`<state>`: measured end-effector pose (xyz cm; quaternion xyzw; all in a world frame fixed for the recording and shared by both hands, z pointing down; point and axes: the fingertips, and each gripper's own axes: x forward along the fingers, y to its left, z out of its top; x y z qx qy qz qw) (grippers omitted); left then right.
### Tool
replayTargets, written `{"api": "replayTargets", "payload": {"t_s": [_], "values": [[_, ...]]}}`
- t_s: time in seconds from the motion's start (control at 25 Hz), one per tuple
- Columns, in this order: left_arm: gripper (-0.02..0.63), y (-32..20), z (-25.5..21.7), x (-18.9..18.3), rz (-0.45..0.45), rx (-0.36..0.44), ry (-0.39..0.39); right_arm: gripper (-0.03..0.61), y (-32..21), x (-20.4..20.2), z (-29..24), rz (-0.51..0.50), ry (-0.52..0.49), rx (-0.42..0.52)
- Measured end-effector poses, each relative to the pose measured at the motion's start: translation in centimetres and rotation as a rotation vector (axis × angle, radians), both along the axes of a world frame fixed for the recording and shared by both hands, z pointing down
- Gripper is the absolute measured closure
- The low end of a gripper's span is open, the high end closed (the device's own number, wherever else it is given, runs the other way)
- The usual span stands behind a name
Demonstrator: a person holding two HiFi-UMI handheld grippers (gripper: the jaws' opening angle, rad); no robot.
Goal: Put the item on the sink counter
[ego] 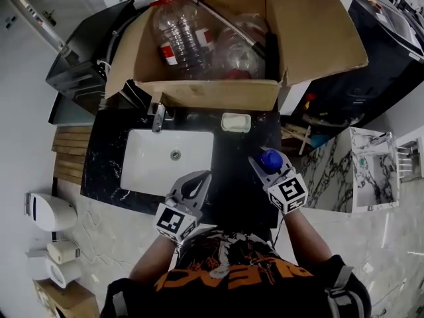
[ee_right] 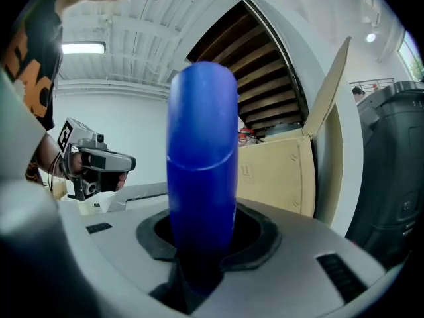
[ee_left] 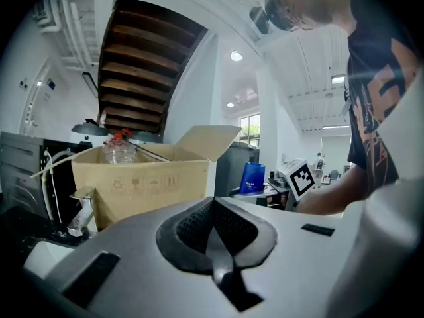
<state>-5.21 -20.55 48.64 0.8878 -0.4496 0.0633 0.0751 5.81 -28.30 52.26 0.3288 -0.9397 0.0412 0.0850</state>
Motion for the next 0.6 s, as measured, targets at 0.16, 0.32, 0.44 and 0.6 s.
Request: {"api": "replayTargets", "payload": {"t_s": [0.16,0.32,0.44,0.6], "values": [[0.597,-1.0,1.4,1.7,0.026,-0.008,-0.023,0.442,-1.1,0.2,2.1,0.008,0.009,-0.022],[0.597,-2.0,4.5,2.3,0.038,-0.063,-0.053,0.442,-2.2,0.2,4.4,0.008,0.036,-0.04],[0.597,-2.5,7.2,2.3,0.036,-0.122,-0.086,0.442,-2.8,-0.1,6.0,0.005,0.06,-0.048],[0.597,-2.6,9.1,2.3,0.034,-0.16,-0.102,0.442,-3.4,0.0,8.0,0.024,0.091,-0.07]]}}
